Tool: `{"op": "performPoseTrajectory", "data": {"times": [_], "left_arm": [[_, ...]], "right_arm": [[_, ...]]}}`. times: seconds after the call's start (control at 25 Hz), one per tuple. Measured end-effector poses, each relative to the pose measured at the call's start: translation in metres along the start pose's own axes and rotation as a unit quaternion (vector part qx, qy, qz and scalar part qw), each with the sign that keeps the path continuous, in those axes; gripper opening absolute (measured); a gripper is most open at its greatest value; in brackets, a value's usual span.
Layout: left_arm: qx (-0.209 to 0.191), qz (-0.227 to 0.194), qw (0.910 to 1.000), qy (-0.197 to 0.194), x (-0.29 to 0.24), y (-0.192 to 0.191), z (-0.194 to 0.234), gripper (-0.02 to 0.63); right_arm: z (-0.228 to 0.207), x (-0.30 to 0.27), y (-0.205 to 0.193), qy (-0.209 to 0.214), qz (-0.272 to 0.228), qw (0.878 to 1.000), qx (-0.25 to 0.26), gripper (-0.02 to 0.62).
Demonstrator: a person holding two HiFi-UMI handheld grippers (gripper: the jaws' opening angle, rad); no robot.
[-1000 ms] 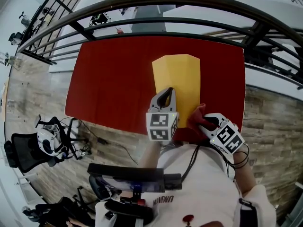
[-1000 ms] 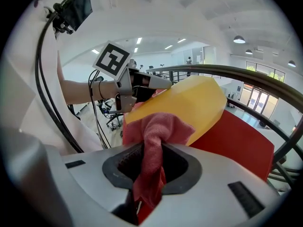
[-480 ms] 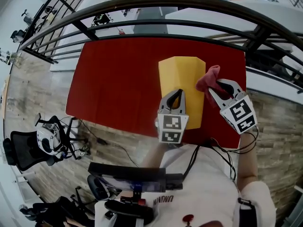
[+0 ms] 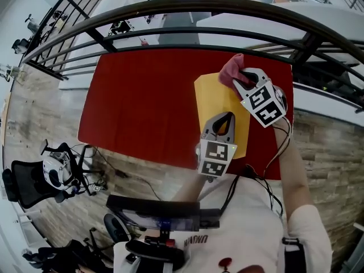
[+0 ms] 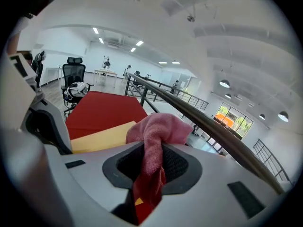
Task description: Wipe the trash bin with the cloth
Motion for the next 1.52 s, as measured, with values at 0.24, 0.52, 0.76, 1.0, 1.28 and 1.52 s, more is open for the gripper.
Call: {"op": "performPoseTrajectory", "data": {"times": [0.24,0.52,0.76,1.0,1.28,1.52], "left_arm": [[0.009,-0.007,0.9996,0.024,0.008,0.003,0.013,0.003],[0.11,0.05,0.9905,0.065,0.013,-0.022,0.084,0.004],[0.174,0.054,0.9832,-0.007,0.003,-0.037,0.081,0.003],[0.187,0.034,0.9819,-0.006,0.002,-0.035,0.078,0.003],[0.184,0.026,0.9826,-0.007,0.0,-0.032,0.073,0.003],[0.184,0.025,0.9826,-0.004,-0.001,-0.033,0.072,0.003]], "right_arm": [[0.002,-0.014,-0.007,0.004,0.003,1.0,0.0,0.097],[-0.002,-0.013,-0.009,0.007,0.001,1.0,-0.001,0.097],[-0.004,-0.012,-0.014,0.008,0.009,1.0,-0.007,0.097],[-0.006,-0.009,-0.017,0.006,0.016,1.0,-0.007,0.097],[-0.003,0.002,-0.029,0.009,0.019,1.0,-0.004,0.096],[0.017,0.021,-0.048,0.025,0.024,0.999,-0.01,0.095]]}}
Point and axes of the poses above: the fingertips, and each gripper's own axes: x backward along the fingers, z to its left, y out of its top, the point moved 7 cm from there along x, backward along the fingers, and after that the axes turned 10 degrees about -x, right-handed, at the moved point
